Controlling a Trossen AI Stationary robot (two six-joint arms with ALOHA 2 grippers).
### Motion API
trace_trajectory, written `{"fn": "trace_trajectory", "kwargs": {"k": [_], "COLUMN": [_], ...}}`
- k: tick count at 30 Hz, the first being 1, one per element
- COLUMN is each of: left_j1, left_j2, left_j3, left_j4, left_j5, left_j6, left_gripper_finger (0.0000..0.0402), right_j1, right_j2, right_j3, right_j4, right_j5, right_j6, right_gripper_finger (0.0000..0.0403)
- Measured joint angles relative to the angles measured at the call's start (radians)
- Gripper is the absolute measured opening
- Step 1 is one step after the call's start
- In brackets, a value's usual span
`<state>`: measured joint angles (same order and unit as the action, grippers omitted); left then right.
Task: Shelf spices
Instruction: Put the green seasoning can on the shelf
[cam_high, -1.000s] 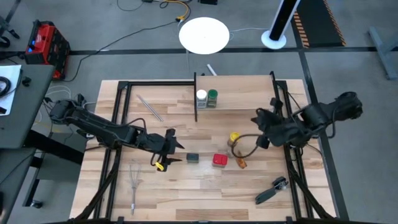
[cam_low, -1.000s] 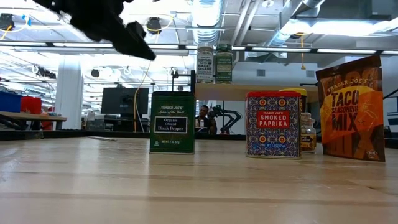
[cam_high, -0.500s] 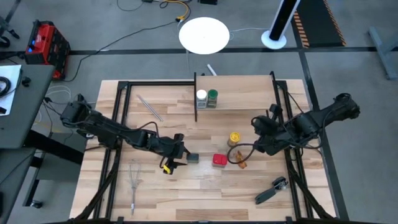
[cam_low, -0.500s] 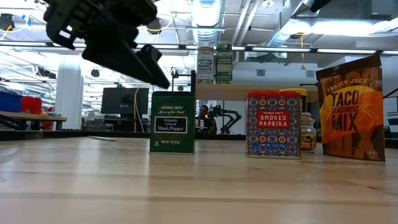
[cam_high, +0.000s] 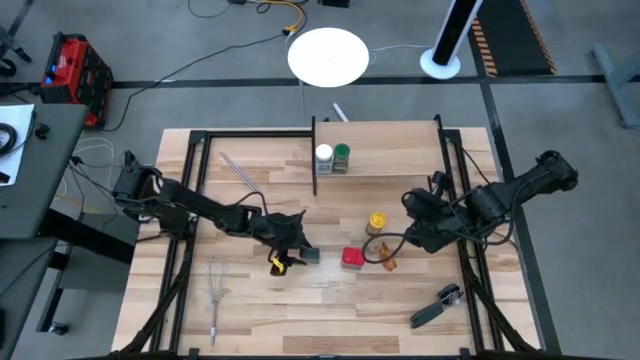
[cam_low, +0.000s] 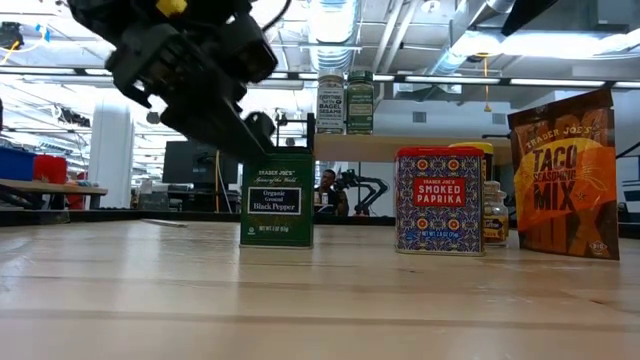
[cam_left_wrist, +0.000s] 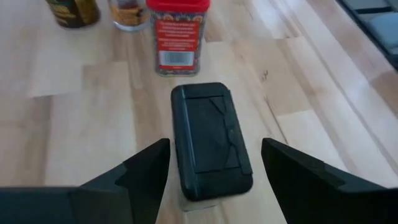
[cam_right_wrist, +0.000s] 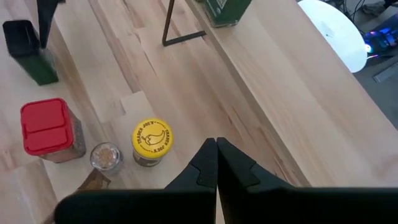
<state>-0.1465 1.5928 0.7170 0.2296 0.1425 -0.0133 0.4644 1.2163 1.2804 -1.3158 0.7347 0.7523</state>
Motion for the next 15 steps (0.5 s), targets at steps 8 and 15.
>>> {"fn": "trace_trajectory", "kwargs": {"k": [8,15], "left_j1": [0.032,0.032], "left_j2": [0.027,0.026], "left_j3": [-0.001,-0.001], "left_j4": [0.063,0.058], "left_j5": [0.090,0.151], "left_j6": [0.007,0.020], "left_gripper_finger": [0.0231,0.0105], "right_j1": [0.000,0.000], "right_j2": [0.000,0.000], "right_j3": [0.000,0.000], "right_j4": [0.029,0.049], "right_j5": [0.005,0.024], "right_j6": [-0.001,-0.004], "right_gripper_finger": [0.0005,0.0005]}}
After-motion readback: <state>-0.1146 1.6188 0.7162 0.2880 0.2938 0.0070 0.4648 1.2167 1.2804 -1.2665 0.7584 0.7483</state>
